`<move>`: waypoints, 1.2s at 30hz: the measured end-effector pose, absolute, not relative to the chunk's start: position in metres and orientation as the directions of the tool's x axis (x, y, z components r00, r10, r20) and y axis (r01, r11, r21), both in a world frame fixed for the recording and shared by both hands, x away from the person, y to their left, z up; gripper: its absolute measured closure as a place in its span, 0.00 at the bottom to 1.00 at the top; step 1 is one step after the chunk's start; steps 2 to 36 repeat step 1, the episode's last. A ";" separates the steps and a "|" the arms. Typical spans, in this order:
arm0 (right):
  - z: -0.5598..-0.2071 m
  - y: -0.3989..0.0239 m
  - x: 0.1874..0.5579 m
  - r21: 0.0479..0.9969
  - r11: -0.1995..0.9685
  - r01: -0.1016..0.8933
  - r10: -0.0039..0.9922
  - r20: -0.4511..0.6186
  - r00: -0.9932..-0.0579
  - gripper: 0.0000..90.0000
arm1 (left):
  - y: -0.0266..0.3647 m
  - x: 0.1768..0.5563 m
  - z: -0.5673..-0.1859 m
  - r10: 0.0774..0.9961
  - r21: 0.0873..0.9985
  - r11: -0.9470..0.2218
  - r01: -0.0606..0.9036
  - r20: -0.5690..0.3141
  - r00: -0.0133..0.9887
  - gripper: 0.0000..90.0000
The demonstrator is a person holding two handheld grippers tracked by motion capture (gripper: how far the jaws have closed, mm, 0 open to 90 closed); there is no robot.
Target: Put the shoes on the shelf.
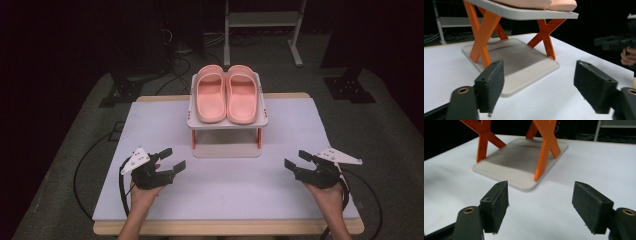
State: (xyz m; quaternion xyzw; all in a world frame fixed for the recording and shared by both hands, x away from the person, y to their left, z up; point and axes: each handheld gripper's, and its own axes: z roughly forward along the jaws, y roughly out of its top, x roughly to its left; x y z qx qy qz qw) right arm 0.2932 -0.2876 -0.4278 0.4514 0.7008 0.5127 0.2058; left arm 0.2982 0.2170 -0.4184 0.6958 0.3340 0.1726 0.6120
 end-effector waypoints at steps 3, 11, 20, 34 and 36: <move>-0.432 -0.289 0.291 0.904 0.064 0.422 0.845 0.175 -0.504 0.31 | 0.217 0.298 -0.423 0.686 0.964 -0.027 0.264 -0.174 0.706 0.24; -0.432 -0.289 0.291 0.904 0.064 0.422 0.845 0.175 -0.504 0.31 | 0.217 0.298 -0.423 0.686 0.964 -0.027 0.264 -0.174 0.706 0.24; -0.432 -0.289 0.291 0.904 0.064 0.422 0.845 0.175 -0.504 0.31 | 0.217 0.298 -0.423 0.686 0.964 -0.027 0.264 -0.174 0.706 0.24; -0.432 -0.289 0.291 0.904 0.064 0.422 0.845 0.175 -0.504 0.31 | 0.217 0.298 -0.423 0.686 0.964 -0.027 0.264 -0.174 0.706 0.24; -0.432 -0.289 0.291 0.904 0.064 0.422 0.845 0.175 -0.504 0.31 | 0.217 0.298 -0.423 0.686 0.964 -0.027 0.264 -0.174 0.706 0.24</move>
